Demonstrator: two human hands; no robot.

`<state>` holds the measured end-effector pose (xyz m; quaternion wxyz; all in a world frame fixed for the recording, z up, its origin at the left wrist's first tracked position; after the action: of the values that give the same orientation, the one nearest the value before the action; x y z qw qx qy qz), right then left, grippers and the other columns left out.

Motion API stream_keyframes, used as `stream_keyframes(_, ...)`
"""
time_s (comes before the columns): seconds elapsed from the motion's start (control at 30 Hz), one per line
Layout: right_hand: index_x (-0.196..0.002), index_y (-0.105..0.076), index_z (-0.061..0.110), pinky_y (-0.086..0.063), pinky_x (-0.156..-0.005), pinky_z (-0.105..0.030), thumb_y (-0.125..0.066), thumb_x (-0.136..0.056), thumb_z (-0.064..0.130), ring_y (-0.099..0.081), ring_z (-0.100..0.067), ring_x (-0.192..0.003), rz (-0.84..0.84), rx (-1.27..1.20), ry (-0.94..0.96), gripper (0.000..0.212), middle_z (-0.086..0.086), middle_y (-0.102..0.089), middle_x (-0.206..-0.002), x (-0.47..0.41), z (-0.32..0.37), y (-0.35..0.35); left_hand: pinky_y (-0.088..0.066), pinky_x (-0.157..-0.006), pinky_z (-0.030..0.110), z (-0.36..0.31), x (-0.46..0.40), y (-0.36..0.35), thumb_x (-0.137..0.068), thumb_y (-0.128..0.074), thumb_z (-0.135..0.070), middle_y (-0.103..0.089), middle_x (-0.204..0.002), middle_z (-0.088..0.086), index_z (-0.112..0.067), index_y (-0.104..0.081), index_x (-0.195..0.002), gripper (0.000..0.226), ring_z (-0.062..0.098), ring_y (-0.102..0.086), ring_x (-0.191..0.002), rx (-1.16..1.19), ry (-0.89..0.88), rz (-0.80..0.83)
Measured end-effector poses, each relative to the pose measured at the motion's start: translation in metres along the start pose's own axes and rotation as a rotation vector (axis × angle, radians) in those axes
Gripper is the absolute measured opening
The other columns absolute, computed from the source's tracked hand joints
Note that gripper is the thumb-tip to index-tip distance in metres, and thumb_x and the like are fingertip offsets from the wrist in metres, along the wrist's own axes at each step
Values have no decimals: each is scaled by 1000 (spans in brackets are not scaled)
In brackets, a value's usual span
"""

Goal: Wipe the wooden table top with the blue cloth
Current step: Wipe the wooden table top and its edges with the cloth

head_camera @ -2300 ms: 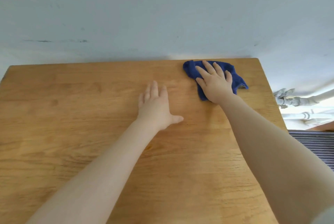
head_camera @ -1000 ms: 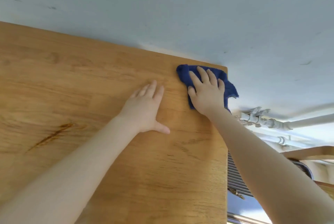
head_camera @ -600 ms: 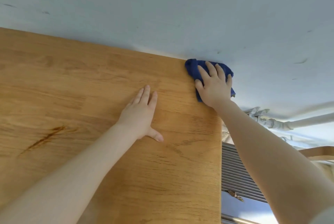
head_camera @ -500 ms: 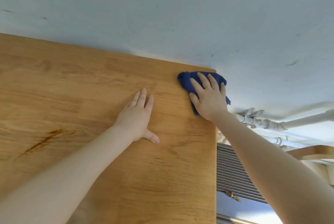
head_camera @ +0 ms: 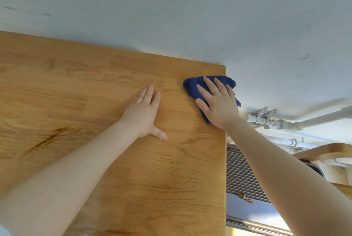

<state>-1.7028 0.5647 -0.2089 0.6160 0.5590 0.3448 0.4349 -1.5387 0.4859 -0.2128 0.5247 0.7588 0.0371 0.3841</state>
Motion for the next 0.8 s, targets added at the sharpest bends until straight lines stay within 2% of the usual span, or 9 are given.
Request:
stream_keyframes(0.1,-136,-43,31,-21,-108,-51,-7,-94,56,-29,-31,-137,1,-25,141,61,-3,-34,-149,44,34,2,-4,-117,38,-1,2,2,-57,-71,-67,29,-152,10,-13,18,-146,137,22,19,-143,-6,19,-1)
stream_keyframes(0.2,-133,-45,35,-18,-108,-46,-11,-95,54,-29,-26,-138,41,-96,208,55,0,-34,-149,88,65,-7,-6,-118,38,-1,0,5,-57,-73,-65,27,-153,10,-13,17,-147,137,23,17,-144,-11,28,-3)
stream_keyframes(0.33,-129,-51,34,-29,-102,-49,-19,-94,54,-38,-28,-133,38,-65,248,51,0,-41,-145,82,60,-8,-6,-118,38,0,0,5,-57,-72,-67,25,-154,10,-14,15,-148,136,22,15,-144,-15,21,-23)
stream_keyframes(0.4,-131,-49,31,-29,-103,-51,-21,-92,55,-35,-29,-134,16,-33,174,54,-2,-40,-146,58,47,-4,-2,-118,37,0,0,5,-57,-69,-70,24,-154,12,-13,15,-148,136,23,15,-144,-41,9,-35)
stream_keyframes(0.53,-142,-28,34,-13,-111,-50,-18,-95,51,-10,-25,-143,80,24,-22,51,0,-16,-156,40,40,-11,1,-117,37,0,3,7,-57,-63,-76,22,-154,13,-13,14,-148,135,24,13,-144,-93,13,-57)
stream_keyframes(0.6,-141,-31,34,-18,-108,-52,-16,-93,51,-17,-28,-141,58,40,1,53,-3,-21,-154,60,56,-11,1,-118,38,0,8,7,-57,-62,-78,21,-155,14,-13,14,-148,135,25,12,-145,-88,31,-74)
stream_keyframes(0.7,-132,-46,31,-34,-100,-53,-23,-92,48,-39,-31,-132,22,40,78,49,-6,-42,-144,102,85,-15,0,-118,39,2,22,8,-62,-67,-69,21,-154,16,-13,14,-148,131,28,12,-144,-36,80,-118)
stream_keyframes(0.8,-129,-49,32,-38,-98,-51,-24,-92,48,-44,-29,-129,51,19,89,47,-4,-46,-141,109,88,-16,-2,-118,38,-2,38,6,-69,-68,-61,22,-154,15,-14,14,-148,124,28,8,-145,-40,23,-107)
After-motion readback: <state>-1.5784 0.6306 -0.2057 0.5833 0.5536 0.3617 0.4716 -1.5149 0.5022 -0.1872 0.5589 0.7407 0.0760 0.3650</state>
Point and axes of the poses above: each hand's wrist, its own x-axis away from the middle knuckle, its own y-axis out of the back of the hand, z = x × y, the point moved 10 cm from there along -x, towards the middle knuckle
